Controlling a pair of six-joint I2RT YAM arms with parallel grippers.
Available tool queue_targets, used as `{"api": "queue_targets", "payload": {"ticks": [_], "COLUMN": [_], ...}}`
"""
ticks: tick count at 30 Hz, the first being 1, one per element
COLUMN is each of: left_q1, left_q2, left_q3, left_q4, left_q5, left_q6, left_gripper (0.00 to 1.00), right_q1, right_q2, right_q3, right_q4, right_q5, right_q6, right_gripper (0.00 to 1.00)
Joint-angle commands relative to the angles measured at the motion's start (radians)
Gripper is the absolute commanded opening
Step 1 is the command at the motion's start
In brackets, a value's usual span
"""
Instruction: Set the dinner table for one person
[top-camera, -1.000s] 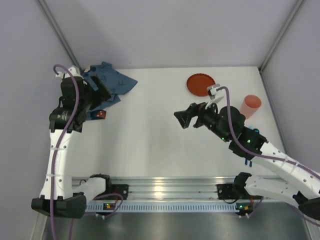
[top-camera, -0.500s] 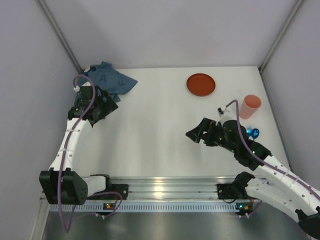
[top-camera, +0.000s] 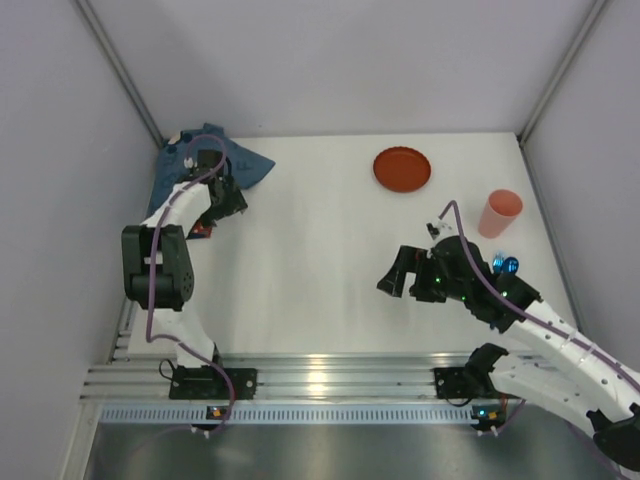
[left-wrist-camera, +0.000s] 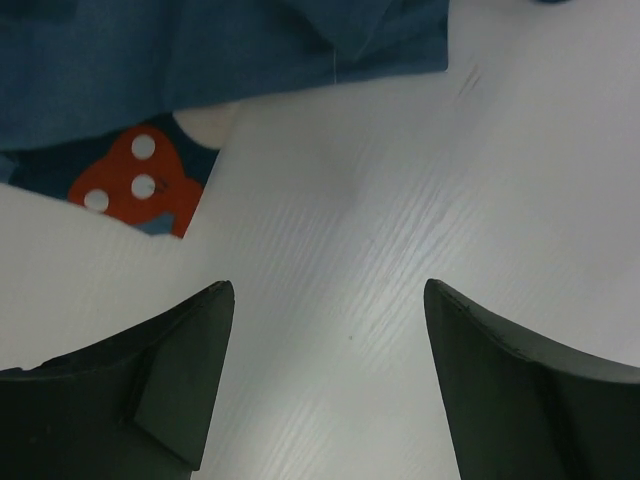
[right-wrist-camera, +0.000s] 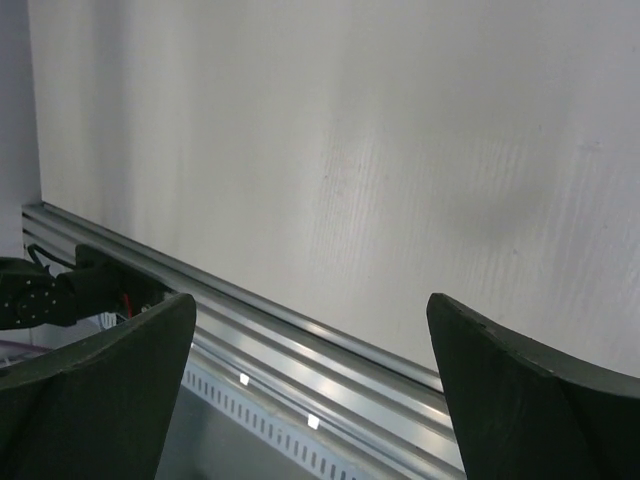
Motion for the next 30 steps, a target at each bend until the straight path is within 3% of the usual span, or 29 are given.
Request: {"api": "queue_targets", "payload": {"ticks": [1, 8, 13, 15, 24, 30], "left_q1": [-0.003, -0.031, -0.064, -0.064, -0.063, -0.06], "left_q2": [0.085, 0.318, 0.499, 0.543, 0.522, 0.415], "left_q3": [0.146, 0.344, 0.589, 0.619, 0.501, 0.363], "left_q4": [0.084, 0.087, -0.025, -0.043, -0.133, -0.114], "left_q5": [-0.046, -0.116, -0.227, -0.239, -0.3, -0.294], "left_q6": [0.065, 0.152, 0.19, 0.18, 0.098, 0.082], "left_gripper": [0.82, 0.82, 0.81, 0.77, 0.61, 0.63], "right_q1": [-0.009, -0.008, -0.008, -0.008, -0.006, -0.008], "right_q2": [-0.024, -0.083, -0.102, -0.102, -0.128, -0.139], "right_q3": [0.021, -0.002, -0.025, -0.025, -0.027, -0.042], "right_q4": [-0.09, -0.159, -0.176, -0.184, -0.205, -0.21], "right_q5": [0.02, 0.031, 0.034, 0.034, 0.098, 0.114], "right_q6": [0.011, 0.068, 0.11, 0.116, 0.151, 0.159], "right_gripper": [1.0, 1.0, 1.0, 1.0, 1.0, 1.0]}}
